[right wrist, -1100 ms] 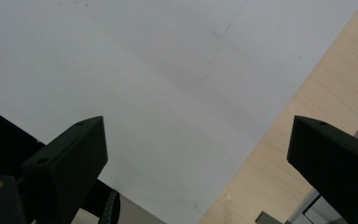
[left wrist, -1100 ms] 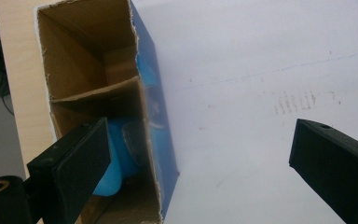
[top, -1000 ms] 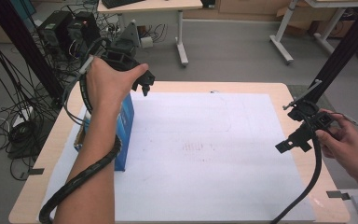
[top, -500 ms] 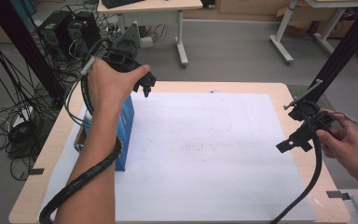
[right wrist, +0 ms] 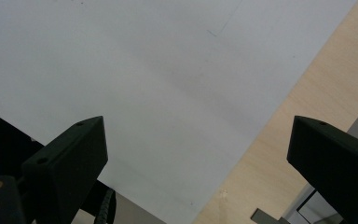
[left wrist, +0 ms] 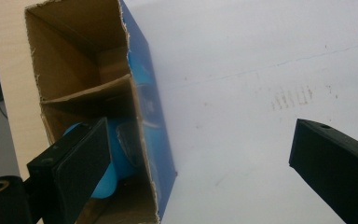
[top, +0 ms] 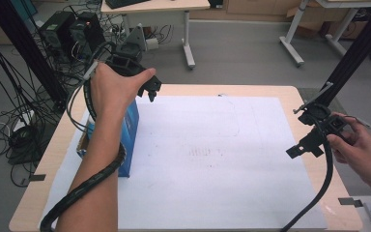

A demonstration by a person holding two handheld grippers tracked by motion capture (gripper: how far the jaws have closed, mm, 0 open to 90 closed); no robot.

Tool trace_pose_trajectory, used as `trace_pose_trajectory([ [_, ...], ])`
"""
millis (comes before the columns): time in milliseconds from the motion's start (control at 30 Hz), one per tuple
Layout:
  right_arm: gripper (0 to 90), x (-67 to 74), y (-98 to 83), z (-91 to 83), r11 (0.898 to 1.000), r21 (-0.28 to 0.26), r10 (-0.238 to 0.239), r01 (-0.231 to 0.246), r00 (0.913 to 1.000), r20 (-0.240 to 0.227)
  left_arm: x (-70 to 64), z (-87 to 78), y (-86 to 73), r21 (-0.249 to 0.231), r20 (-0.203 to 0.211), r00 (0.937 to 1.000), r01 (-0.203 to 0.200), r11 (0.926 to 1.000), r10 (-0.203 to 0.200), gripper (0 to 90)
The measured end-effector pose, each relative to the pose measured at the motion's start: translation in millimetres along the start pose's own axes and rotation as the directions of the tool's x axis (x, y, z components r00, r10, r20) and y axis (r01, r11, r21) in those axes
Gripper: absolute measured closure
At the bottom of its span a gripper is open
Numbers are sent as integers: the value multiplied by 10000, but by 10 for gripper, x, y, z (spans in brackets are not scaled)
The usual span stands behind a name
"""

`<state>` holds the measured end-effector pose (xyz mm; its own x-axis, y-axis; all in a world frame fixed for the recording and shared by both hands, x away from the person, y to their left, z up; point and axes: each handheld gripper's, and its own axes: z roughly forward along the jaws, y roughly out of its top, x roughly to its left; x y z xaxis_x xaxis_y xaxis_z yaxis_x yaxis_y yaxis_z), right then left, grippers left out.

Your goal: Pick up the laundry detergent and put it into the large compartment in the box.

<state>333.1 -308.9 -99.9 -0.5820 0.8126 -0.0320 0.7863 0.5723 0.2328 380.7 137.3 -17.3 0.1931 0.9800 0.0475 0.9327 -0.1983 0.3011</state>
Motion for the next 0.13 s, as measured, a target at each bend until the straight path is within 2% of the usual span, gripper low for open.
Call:
trace_pose_trajectory([
  [133, 47, 25, -14, -19, 10000, -6, -19, 19, 10000, 32, 20, -13, -35, -84, 72, 9999, -94, 9999, 95, 58],
])
